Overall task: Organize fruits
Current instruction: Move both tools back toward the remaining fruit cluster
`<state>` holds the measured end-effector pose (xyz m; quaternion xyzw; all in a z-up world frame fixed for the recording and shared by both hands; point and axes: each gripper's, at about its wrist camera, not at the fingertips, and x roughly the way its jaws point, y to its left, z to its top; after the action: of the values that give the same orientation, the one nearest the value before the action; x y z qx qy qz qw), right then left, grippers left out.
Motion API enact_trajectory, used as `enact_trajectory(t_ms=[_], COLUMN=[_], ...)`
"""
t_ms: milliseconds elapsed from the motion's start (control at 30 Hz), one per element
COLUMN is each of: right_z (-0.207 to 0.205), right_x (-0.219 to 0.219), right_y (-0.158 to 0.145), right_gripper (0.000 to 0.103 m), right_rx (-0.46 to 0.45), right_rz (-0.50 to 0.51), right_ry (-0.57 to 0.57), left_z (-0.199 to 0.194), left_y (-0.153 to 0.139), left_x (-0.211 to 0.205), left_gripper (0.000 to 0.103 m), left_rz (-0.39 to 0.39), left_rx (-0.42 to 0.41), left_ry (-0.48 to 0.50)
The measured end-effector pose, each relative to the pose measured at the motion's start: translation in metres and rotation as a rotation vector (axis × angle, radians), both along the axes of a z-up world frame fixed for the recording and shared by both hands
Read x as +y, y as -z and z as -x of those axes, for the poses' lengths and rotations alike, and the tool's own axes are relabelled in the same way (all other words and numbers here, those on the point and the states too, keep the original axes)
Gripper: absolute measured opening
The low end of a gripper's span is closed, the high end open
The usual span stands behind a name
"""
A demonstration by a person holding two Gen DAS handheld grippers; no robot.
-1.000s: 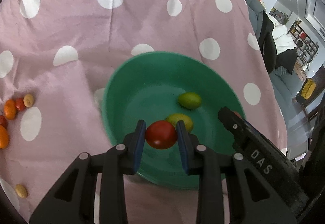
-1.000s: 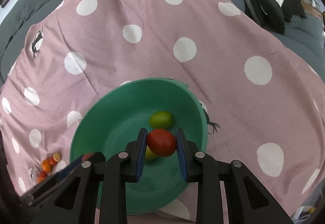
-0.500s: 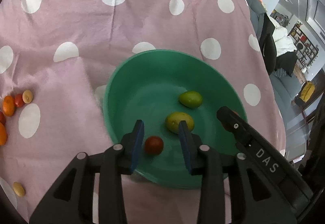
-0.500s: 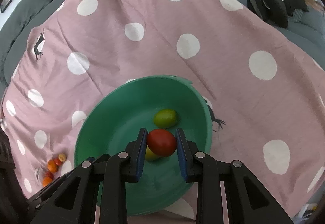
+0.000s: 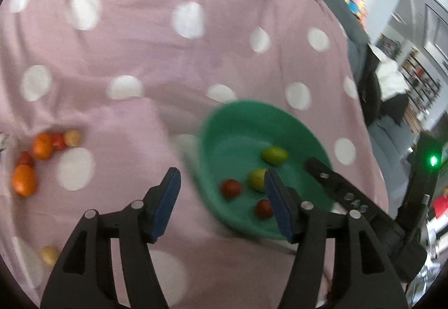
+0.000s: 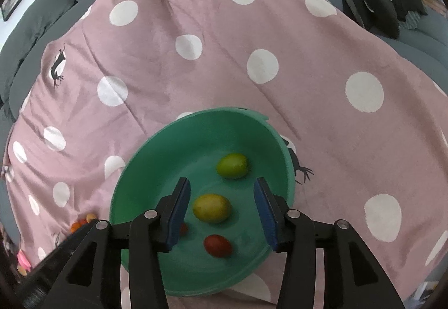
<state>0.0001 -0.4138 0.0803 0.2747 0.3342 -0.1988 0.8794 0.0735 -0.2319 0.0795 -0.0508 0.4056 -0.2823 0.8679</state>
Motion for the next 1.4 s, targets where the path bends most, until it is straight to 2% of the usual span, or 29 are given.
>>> enact_trajectory(t_ms=[267,400,567,767,1000,1167,1233,1300,1400], right_z=[-0.003,-0.006,-0.016,-0.024,-0.037,-0.067,-0.093,-0.117,-0.156], right_x=[0.009,0.018,0.037,0.061,0.099,0.133,0.151,0.168,0.201], right_y=[-0.004,-0.007,-0.011,-0.017,-0.019,-0.019,-0.020,-0.019,-0.011], right_gripper=[0.049,0.049,0.049,0.049,0.049,0.050,0.050,0.050,0.050], right_rx=[0.001,0.006,0.013,-0.002,-0.018,0.005,0.019,0.032,0.065], right_rz=[0.027,0.047,0.095,0.120,0.112,0.065,0.027,-0.026,-0.071], right_ry=[-0.020,-0.044,-0.111,-0.207,-0.349,-0.489,-0.574,-0.666,-0.772], left_z=[-0.013,-0.016,-0.018,-0.022,-0.029,-0.042,-0.048,-0.053,-0.060], left_y=[-0.005,-0.008,-0.008,0.000,0.010,0.023,0.029,0.036,0.048], left_x=[0.093,0.131,0.167,0.213,0.231,0.226,0.223,0.218,0.212], left_gripper=[0.064,0.065,0.067,0.067,0.067,0.065,0.059,0.045,0.040], left_rz=[-0.055,-0.013,-0.057,0.008,0.035,0.035,0.041,0.039,0.052], left_rx=[-0.008,0.002,-0.003,0.062,0.104,0.144,0.168,0.199,0.255], left_ry=[-0.300,-0.350,-0.487,-0.596,-0.634,-0.600,-0.592,-0.573,-0.549])
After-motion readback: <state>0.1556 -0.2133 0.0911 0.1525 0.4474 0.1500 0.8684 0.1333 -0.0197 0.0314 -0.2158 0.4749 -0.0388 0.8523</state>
